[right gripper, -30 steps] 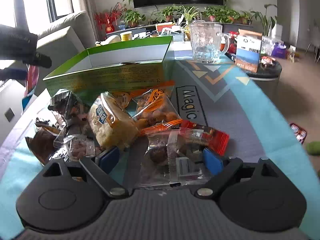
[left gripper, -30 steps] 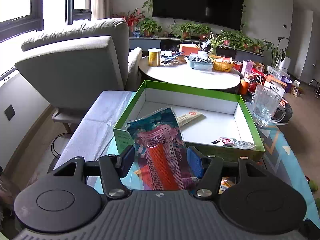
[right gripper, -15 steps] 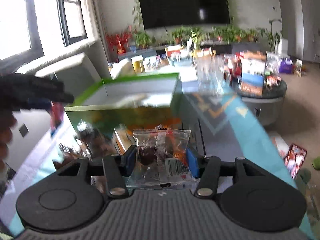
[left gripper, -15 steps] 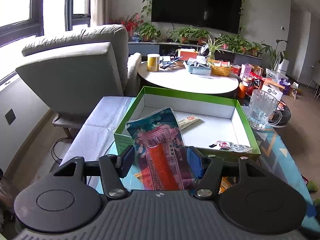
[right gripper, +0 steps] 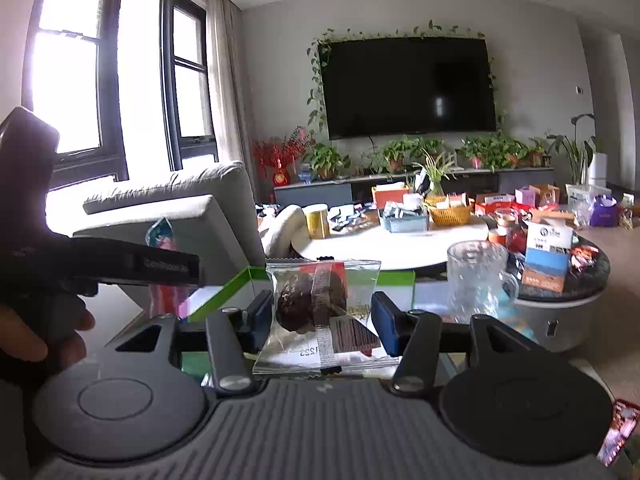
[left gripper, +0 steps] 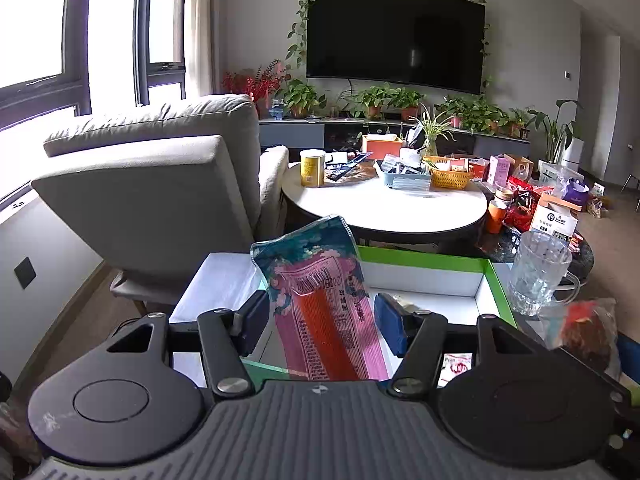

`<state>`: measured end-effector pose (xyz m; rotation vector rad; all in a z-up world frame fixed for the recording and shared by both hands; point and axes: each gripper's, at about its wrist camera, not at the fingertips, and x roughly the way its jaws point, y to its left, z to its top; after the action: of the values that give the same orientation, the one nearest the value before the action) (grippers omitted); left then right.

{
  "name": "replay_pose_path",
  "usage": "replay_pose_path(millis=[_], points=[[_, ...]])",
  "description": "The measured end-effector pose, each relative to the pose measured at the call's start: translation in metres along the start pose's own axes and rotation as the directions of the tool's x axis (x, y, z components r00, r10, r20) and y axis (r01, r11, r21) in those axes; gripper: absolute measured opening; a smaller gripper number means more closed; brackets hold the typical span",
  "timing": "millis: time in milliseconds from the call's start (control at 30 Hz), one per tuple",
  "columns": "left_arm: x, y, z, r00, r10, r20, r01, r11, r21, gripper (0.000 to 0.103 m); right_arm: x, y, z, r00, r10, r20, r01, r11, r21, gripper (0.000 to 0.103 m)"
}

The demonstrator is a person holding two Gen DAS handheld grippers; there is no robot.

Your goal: Organize snacks

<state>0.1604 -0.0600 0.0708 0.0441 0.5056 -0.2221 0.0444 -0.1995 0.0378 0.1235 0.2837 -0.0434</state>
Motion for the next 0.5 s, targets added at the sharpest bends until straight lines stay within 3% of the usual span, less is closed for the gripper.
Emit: replay_pose_path(millis=[500], points=[[0.066,-0.005,0.009,0.999,-0.014,-0.038,0.016,0.999,0.035,0.055,0.064,-0.004,-0.004,0.998,0.006,-0.067,-0.005,1.000,0.028,0.057]])
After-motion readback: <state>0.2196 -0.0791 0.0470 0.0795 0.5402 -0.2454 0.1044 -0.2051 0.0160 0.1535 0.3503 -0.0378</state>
